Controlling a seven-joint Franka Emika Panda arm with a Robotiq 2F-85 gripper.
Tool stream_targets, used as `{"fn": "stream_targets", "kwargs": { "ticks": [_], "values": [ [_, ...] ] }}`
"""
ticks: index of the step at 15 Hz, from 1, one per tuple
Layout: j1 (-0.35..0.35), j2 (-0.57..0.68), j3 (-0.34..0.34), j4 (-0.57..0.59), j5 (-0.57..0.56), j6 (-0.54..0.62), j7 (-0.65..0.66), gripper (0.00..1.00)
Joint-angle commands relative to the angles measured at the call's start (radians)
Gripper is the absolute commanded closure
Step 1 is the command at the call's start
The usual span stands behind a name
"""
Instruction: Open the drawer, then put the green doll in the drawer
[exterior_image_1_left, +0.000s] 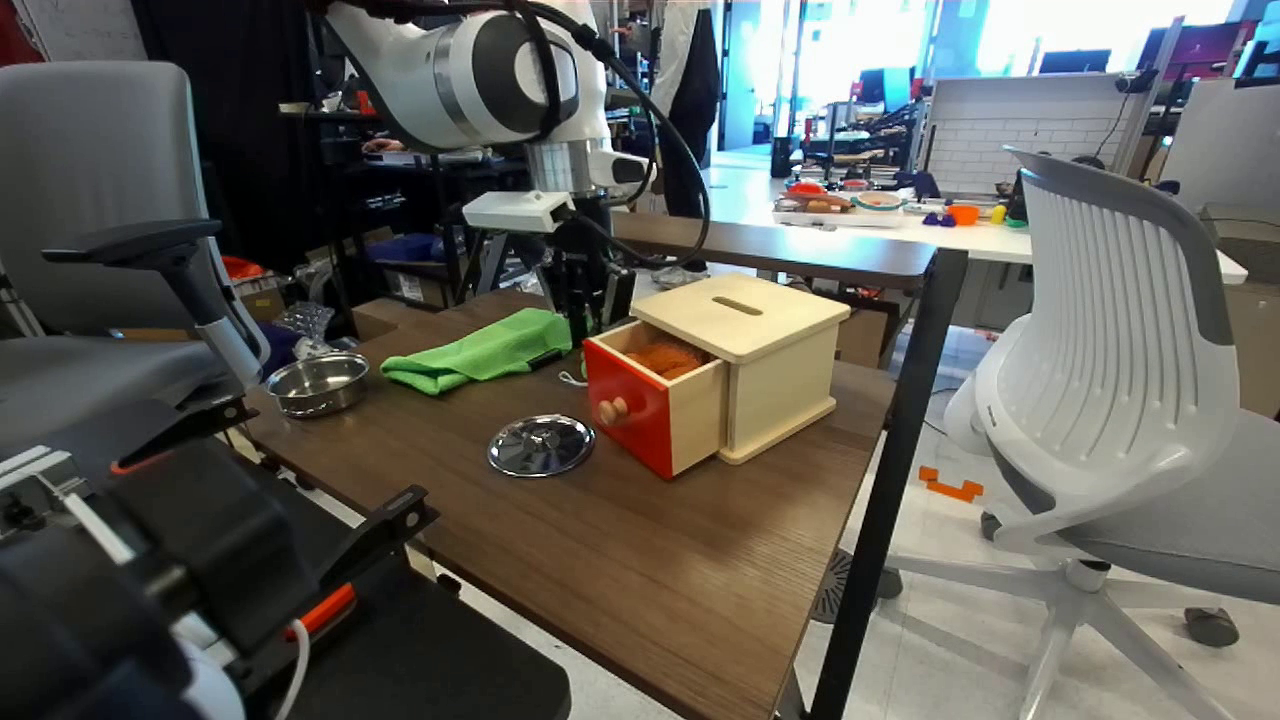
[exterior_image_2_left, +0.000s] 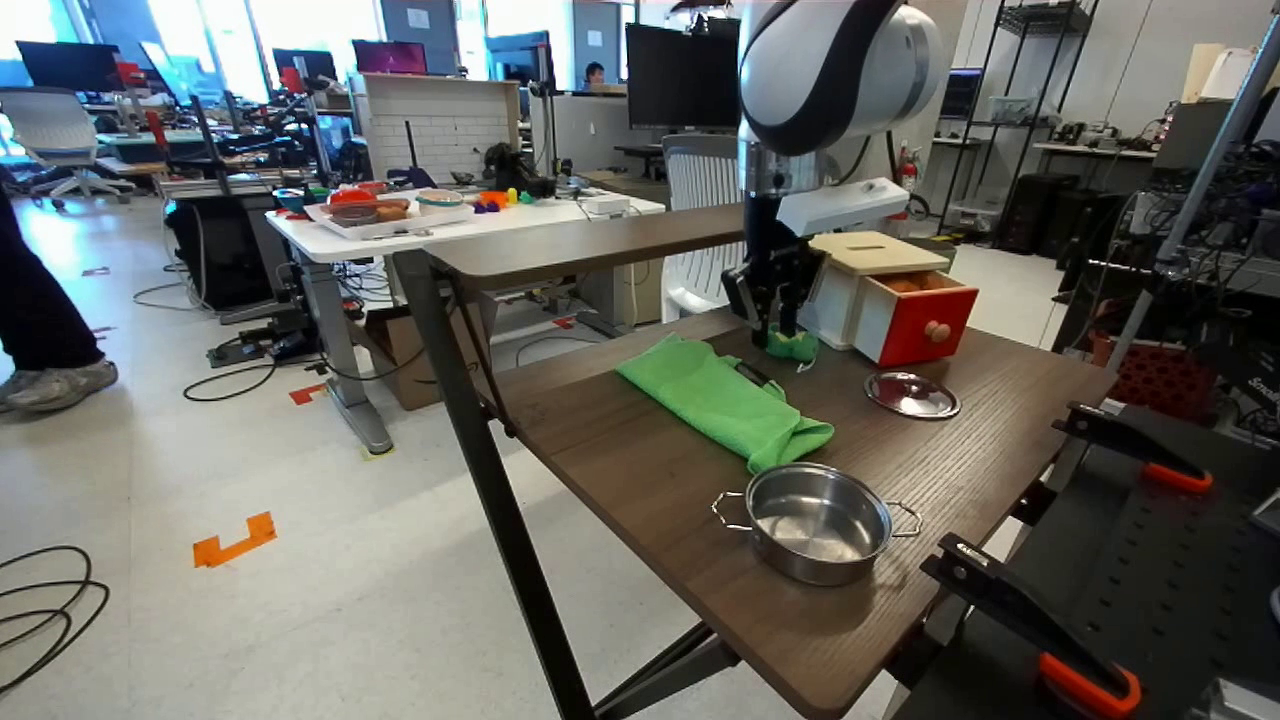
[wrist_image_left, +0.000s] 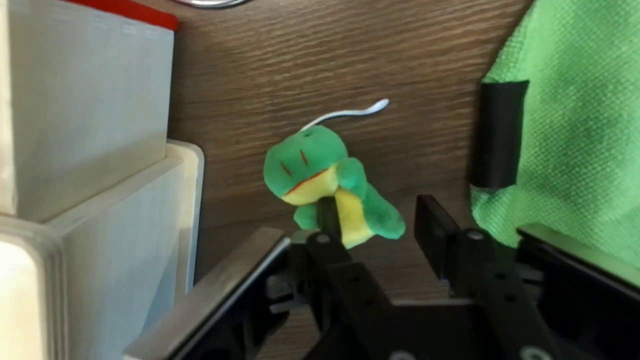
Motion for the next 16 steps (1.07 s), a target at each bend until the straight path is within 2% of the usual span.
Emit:
{"fn": "stream_targets", "kwargs": {
  "ticks": [1,2,3,9,11,16],
  "values": [
    [0.020,0.049,-0.023,0.095,-0.038,-0.084,0.047,0.87],
    [0.018,0.055,-0.024,0.108,-0.042,-0.096,0.051,0.95],
    [0.015,0.060,-0.024,0.122,-0.042,-0.110,0.054,0.99],
    [-0.002,0.048,-0.023,0.134,-0.032,-0.131,0.052,0.99],
    [-0.006,0.014,-0.021,0.090,-0.028,-0.113,0.049,0.99],
    [-0.023,-0.150,-0.008,-0.131,-0.023,-0.053,0.008,0.99]
  ]
}}
